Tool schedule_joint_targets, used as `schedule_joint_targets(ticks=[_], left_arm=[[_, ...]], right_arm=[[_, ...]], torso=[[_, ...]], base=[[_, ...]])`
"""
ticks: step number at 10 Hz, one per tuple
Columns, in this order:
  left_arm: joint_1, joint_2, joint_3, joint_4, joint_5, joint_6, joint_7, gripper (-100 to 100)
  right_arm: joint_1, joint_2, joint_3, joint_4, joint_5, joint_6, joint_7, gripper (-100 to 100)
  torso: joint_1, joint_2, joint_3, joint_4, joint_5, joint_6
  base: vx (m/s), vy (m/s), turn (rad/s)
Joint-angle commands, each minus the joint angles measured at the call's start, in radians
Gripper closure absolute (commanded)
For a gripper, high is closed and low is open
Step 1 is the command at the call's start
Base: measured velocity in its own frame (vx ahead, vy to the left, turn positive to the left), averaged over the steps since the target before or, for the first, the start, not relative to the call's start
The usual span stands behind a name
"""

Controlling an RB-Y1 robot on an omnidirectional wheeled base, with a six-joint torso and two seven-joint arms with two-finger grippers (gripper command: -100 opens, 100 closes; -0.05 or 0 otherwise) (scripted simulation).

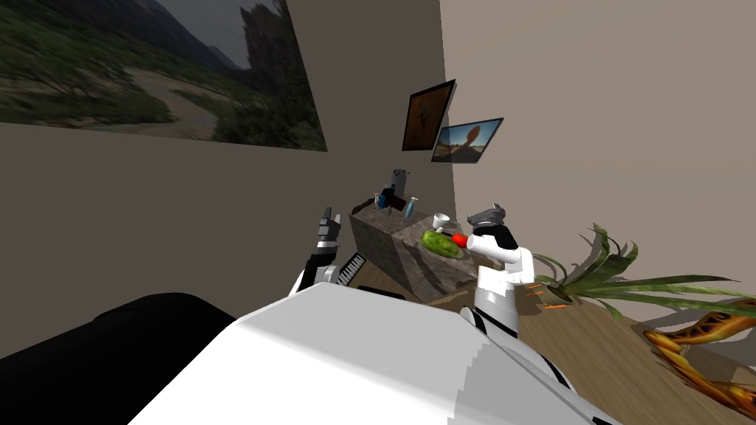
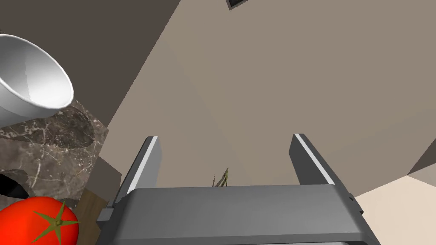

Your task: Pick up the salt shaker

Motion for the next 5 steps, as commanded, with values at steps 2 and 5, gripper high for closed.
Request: schedule_joint_targets(ticks=[2, 5], left_arm=[[0.0, 0.0, 0.0, 0.0, 0.0, 0.0, 0.0, 0], [0.0, 0.0, 0.0, 0.0, 0.0, 0.0, 0.0, 0]], right_arm=[[-0.06, -0.005, -0.056, 0.06, 0.01, 0.081, -0.064, -100], [-0.099, -0.007, -0.095, 0.113, 0.015, 0.155, -0.104, -100]], torso=[[0.0, 0.0, 0.0, 0.0, 0.0, 0.0], [0.0, -0.001, 0.0, 0.0, 0.0, 0.0]], base=[[0.022, 0.043, 0.023], [0.025, 0.037, 0.024]])
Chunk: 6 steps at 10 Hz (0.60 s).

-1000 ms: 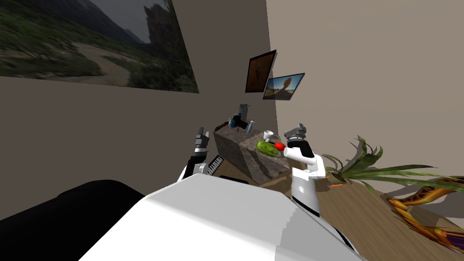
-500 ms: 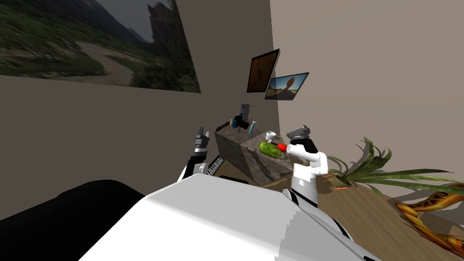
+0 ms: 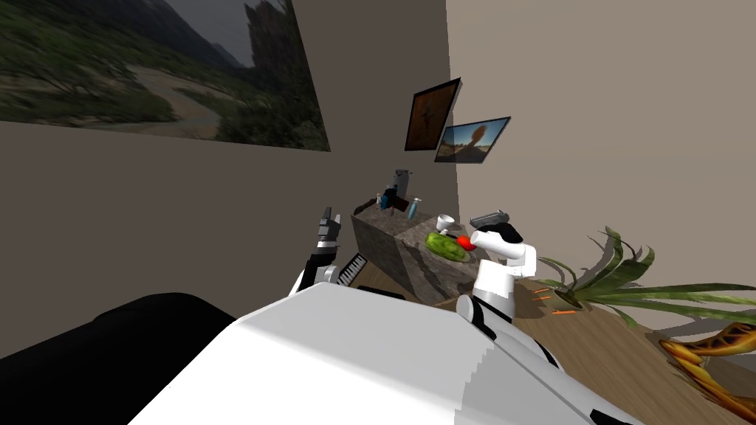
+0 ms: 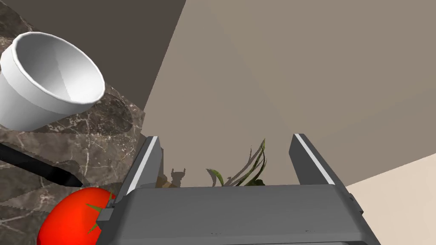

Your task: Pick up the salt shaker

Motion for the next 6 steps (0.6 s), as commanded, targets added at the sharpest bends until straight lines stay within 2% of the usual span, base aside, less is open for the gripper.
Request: schedule_joint_targets(ticks=[1, 2, 3, 4, 5, 6], left_arm=[[0.0, 0.0, 0.0, 0.0, 0.0, 0.0, 0.0, 0], [0.0, 0.0, 0.0, 0.0, 0.0, 0.0, 0.0, 0], [0.0, 0.0, 0.0, 0.0, 0.0, 0.0, 0.0, 0], [0.0, 0.0, 0.0, 0.0, 0.0, 0.0, 0.0, 0], [0.0, 0.0, 0.0, 0.0, 0.0, 0.0, 0.0, 0], [0.0, 0.0, 0.0, 0.0, 0.0, 0.0, 0.0, 0]], right_arm=[[-0.038, 0.0, -0.044, 0.049, 0.004, 0.05, -0.044, -100], [-0.038, 0.0, -0.044, 0.049, 0.004, 0.073, -0.044, -100], [-0.074, 0.001, -0.082, 0.089, 0.008, 0.104, -0.082, -100], [-0.074, 0.001, -0.082, 0.096, 0.008, 0.125, -0.082, -100], [-0.108, 0.003, -0.119, 0.135, 0.012, 0.156, -0.117, -100], [-0.108, 0.003, -0.119, 0.141, 0.012, 0.174, -0.117, -100]], torso=[[0.0, 0.0, 0.0, 0.0, 0.0, 0.0], [0.0, 0.0, 0.0, 0.0, 0.0, 0.0], [0.0, 0.0, 0.0, 0.0, 0.0, 0.0], [-0.001, 0.0, 0.0, 0.0, 0.0, 0.0], [-0.001, 0.0, 0.0, 0.0, 0.0, 0.0], [0.0, -0.001, 0.0, 0.0, 0.0, 0.0]], base=[[0.032, 0.038, 0.032], [0.027, 0.027, 0.013], [0.029, 0.026, 0.031], [0.027, 0.026, 0.016], [0.04, 0.029, 0.027], [0.035, 0.028, 0.017]])
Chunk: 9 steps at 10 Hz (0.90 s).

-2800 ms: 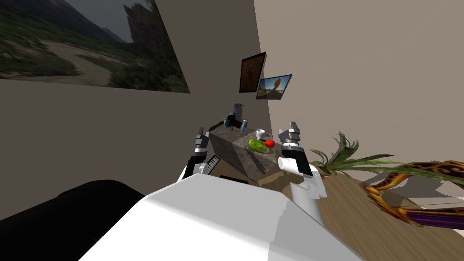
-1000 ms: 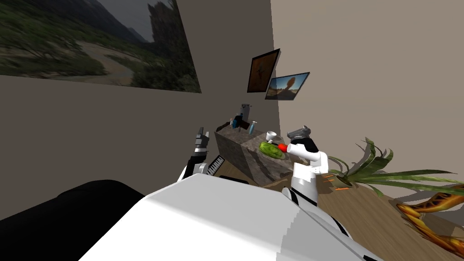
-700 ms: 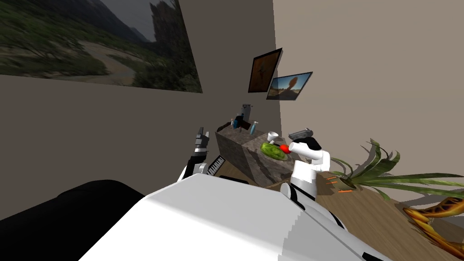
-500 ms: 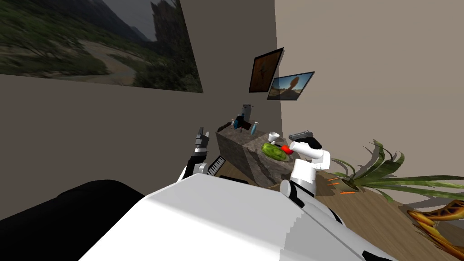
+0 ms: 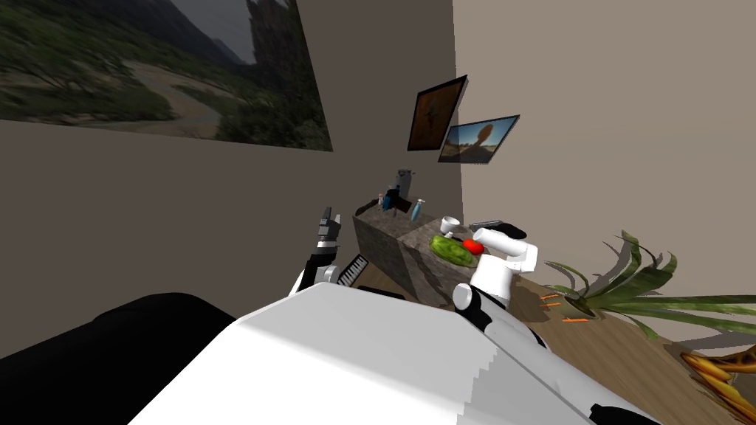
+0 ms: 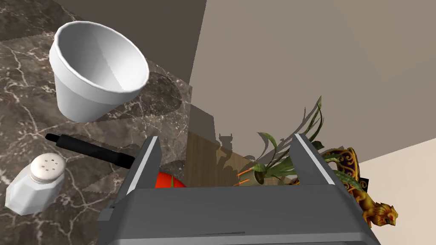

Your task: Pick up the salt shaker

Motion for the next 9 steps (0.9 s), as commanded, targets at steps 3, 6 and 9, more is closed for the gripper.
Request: schedule_joint_targets(ticks=[3, 6, 9], left_arm=[[0.0, 0.0, 0.0, 0.0, 0.0, 0.0, 0.0, 0], [0.0, 0.0, 0.0, 0.0, 0.0, 0.0, 0.0, 0], [0.0, 0.0, 0.0, 0.0, 0.0, 0.0, 0.0, 0]], right_arm=[[-0.069, 0.005, -0.078, 0.097, 0.006, 0.093, -0.072, -100], [-0.099, 0.009, -0.112, 0.137, 0.008, 0.153, -0.102, -100], [-0.154, 0.014, -0.175, 0.211, 0.011, 0.225, -0.155, -100]], torso=[[0.0, 0.0, 0.0, 0.0, 0.0, 0.0], [-0.001, 0.0, 0.0, 0.0, 0.0, 0.0], [-0.001, 0.0, 0.0, 0.0, 0.0, 0.0]], base=[[0.033, 0.025, 0.022], [0.038, 0.017, 0.017], [0.036, 0.015, 0.016]])
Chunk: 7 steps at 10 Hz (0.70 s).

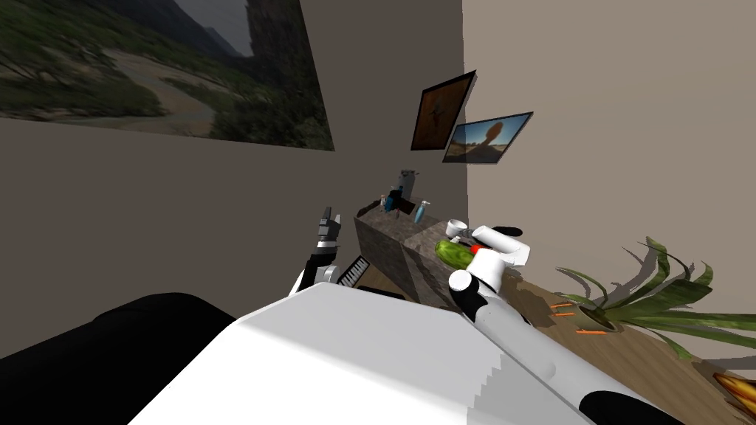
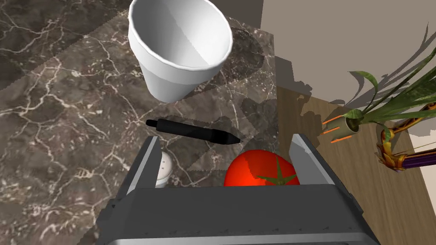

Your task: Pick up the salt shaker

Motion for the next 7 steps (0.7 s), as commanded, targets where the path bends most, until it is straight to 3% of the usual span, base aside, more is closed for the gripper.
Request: schedule_joint_targets(ticks=[1, 2, 3, 7], left_arm=[[0.0, 0.0, 0.0, 0.0, 0.0, 0.0, 0.0, 0], [0.0, 0.0, 0.0, 0.0, 0.0, 0.0, 0.0, 0], [0.0, 0.0, 0.0, 0.0, 0.0, 0.0, 0.0, 0], [0.0, 0.0, 0.0, 0.0, 0.0, 0.0, 0.0, 0]], right_arm=[[-0.014, 0.0, -0.015, 0.015, 0.0, 0.031, -0.014, -100], [-0.039, 0.002, -0.044, 0.048, 0.001, 0.066, -0.038, -100], [-0.039, 0.002, -0.044, 0.048, 0.001, 0.066, -0.038, -100], [-0.105, 0.006, -0.14, 0.154, 0.006, 0.174, -0.107, -100]], torso=[[0.0, 0.0, 0.0, 0.0, 0.0, 0.0], [0.0, 0.0, 0.0, 0.0, 0.0, 0.0], [0.0, 0.0, 0.0, 0.0, 0.0, 0.0], [-0.003, 0.0, 0.0, 0.0, -0.001, 0.0]], base=[[0.031, 0.011, 0.01], [0.031, 0.007, 0.01], [0.028, 0.006, 0.009], [0.037, -0.017, -0.011]])
